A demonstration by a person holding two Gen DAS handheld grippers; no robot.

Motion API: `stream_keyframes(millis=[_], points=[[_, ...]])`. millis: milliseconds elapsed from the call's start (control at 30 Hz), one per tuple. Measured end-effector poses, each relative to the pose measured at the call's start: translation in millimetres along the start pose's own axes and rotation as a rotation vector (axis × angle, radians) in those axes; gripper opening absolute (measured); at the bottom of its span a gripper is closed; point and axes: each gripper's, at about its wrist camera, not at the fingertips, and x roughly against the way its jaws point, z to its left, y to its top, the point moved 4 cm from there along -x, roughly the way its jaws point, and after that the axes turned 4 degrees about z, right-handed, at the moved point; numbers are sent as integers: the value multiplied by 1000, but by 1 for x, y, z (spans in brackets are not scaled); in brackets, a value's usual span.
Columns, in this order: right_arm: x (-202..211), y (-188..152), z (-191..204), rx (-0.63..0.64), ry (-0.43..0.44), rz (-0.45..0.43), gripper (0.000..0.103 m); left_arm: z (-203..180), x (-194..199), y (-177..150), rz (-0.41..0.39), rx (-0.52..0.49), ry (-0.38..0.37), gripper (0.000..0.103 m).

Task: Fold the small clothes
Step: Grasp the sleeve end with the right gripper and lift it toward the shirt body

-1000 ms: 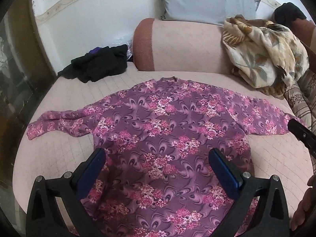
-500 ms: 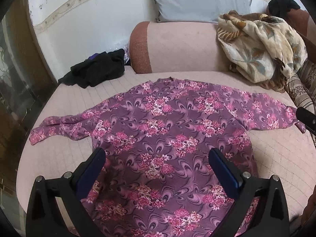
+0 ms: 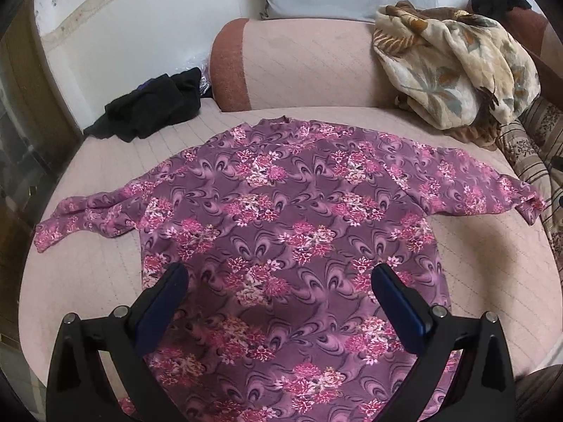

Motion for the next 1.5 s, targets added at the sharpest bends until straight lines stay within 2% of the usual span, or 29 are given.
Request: stream_keyframes(millis=[100,133,200,300,333,400,433,533,567,600,633,667,700,767,800,900,967,1000,1033,1100,1133,1200,1233,1267,1333,1367,1400,1433,1500], points=[[-23,42,-52,-111,-108,13,85,2,0,0,13,12,-29,103],[-34,53,-67,-153,-128,31,79,2,-1,0,14,12,-28,103],[-63,70,-99,-256,-158,89,72,2,-2,0,17,13,-25,103],[-95,78,-118,-311,-177,123,64,3,-5,2,26,17,-28,103],[-100,79,-122,-317,-174,122,56,2,-6,2,27,14,-27,103],[-106,78,-128,-300,-242,100,23,2,-7,2,27,8,-22,103],[-102,76,-128,-296,-241,82,11,3,-8,2,29,9,-22,103],[-69,78,-99,-194,-212,-28,11,10,-8,4,51,48,-60,103],[-57,85,-74,-103,-190,-80,11,14,-7,6,53,64,-73,103],[-36,86,-32,62,-184,-150,10,17,-6,7,46,75,-78,103],[-25,82,-8,145,-187,-186,10,20,-4,8,38,80,-74,103],[-8,70,25,253,-157,-232,10,25,-2,9,29,90,-67,103],[7,51,61,360,-80,-259,10,30,0,10,22,105,-70,103],[29,2,124,534,81,-260,10,43,3,14,17,147,-97,103],[34,-20,145,596,115,-254,10,51,5,16,16,170,-117,103],[37,-99,203,737,227,-164,10,85,6,22,22,242,-180,103],[30,-143,221,754,323,-80,11,109,-1,21,49,291,-204,103],[17,-174,232,778,373,6,11,121,-5,20,65,320,-211,103],[5,-192,236,800,389,55,11,132,-10,17,79,353,-216,103],[-27,-245,247,890,405,219,11,153,-23,10,118,431,-231,103],[-36,-257,249,913,405,268,15,157,-27,8,127,446,-247,103],[-51,-288,248,960,431,432,26,160,-38,3,169,462,-278,103],[-53,-296,248,988,463,500,42,159,-43,1,190,477,-309,103],[-48,-301,247,1018,494,539,49,156,-46,0,197,482,-334,103],[-31,-286,242,1019,535,525,52,145,-53,-2,225,473,-373,103],[-27,-276,240,995,548,518,63,140,-54,-1,231,463,-381,103],[-21,-247,233,919,573,482,68,130,-56,-1,239,437,-387,103],[-16,-242,230,869,581,455,75,121,-58,-2,248,408,-382,103],[-23,-194,207,681,574,393,79,103,-62,-6,274,346,-360,103]])
